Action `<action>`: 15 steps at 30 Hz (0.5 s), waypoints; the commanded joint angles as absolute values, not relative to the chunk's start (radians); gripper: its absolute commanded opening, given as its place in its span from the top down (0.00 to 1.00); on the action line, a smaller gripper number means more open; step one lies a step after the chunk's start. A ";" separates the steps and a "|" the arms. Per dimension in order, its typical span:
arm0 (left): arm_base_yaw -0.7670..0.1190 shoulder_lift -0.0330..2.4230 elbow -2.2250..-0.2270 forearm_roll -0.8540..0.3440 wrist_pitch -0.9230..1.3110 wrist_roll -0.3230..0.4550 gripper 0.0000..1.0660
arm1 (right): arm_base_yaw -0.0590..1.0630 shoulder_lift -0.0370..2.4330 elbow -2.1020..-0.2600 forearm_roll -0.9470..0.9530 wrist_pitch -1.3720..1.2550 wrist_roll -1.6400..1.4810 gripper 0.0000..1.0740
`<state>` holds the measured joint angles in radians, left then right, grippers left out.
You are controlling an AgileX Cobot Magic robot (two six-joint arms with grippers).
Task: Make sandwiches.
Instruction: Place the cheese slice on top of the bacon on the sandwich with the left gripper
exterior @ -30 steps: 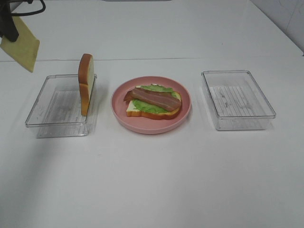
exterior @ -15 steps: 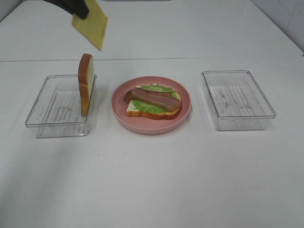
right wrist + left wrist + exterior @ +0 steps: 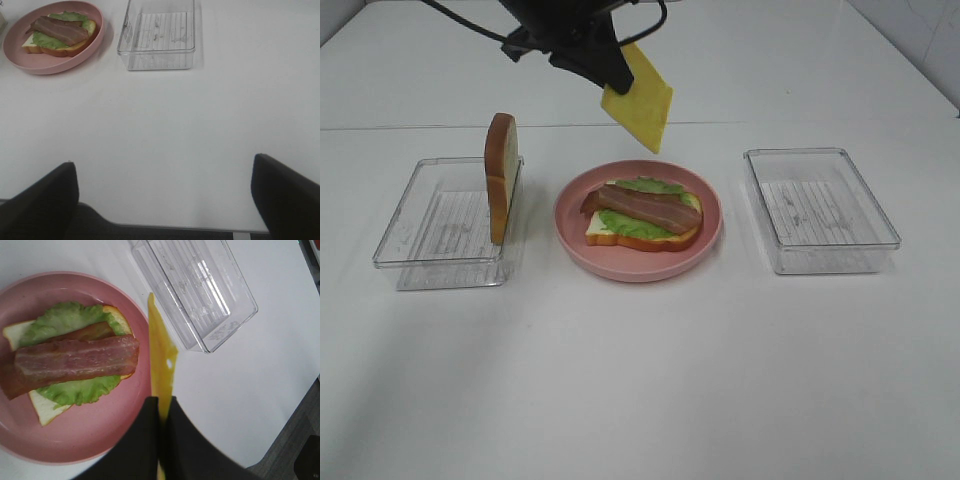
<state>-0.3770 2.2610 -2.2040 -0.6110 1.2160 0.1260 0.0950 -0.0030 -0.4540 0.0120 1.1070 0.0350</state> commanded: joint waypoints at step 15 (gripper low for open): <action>-0.401 2.445 -2.263 -0.724 1.239 0.151 1.00 | 0.093 -0.027 -0.450 0.014 1.099 0.030 0.17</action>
